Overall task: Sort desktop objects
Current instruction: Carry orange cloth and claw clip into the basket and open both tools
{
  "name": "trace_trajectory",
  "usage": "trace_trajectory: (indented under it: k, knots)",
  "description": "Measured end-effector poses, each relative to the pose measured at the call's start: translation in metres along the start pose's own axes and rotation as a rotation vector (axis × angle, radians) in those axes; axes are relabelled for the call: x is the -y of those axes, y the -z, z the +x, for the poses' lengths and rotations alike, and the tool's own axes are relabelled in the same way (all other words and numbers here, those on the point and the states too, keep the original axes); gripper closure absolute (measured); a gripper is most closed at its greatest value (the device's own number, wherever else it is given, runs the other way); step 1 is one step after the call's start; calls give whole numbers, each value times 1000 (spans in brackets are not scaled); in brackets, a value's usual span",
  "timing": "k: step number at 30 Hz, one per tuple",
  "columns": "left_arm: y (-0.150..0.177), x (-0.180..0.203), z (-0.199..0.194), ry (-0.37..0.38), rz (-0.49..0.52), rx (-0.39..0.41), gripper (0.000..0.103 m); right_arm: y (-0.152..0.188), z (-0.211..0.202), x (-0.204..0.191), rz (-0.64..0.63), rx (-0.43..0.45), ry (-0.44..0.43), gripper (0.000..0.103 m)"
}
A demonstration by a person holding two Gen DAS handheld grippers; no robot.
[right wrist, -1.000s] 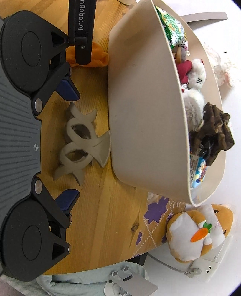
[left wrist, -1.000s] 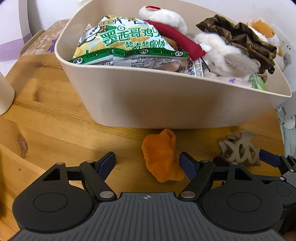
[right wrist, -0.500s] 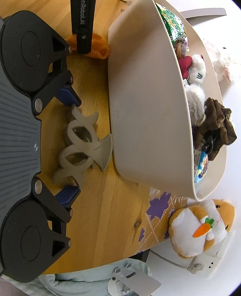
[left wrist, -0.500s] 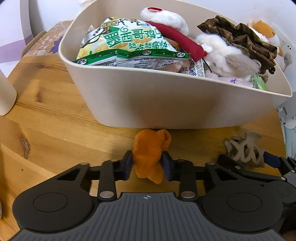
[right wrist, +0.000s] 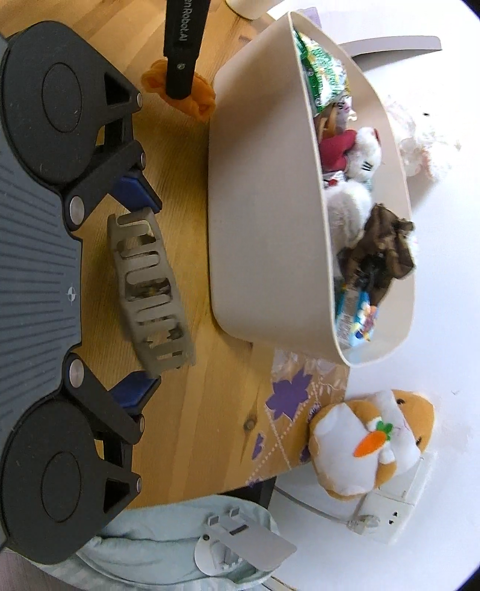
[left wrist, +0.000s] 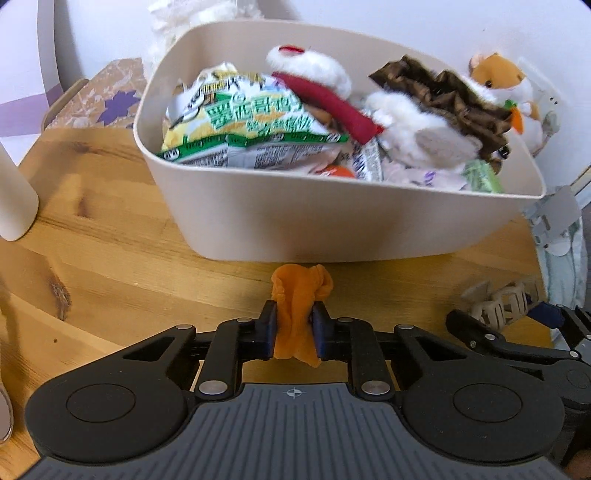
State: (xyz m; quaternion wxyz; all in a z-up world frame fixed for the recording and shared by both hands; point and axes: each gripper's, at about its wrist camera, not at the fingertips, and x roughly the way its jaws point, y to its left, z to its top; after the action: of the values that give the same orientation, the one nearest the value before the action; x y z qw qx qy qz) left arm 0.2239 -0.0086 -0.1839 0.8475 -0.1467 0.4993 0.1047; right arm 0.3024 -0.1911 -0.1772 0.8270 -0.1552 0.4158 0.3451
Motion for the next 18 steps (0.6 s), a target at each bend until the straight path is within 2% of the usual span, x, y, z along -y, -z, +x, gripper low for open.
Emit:
trace_trajectory:
  k: [10,18]
  knots:
    - [2,5,-26,37,-3,24,83,-6,-27,6,-40,40,-16,12]
    - [-10,15,-61,118,-11,84,83,-27,-59,10,-70,114,-27,13]
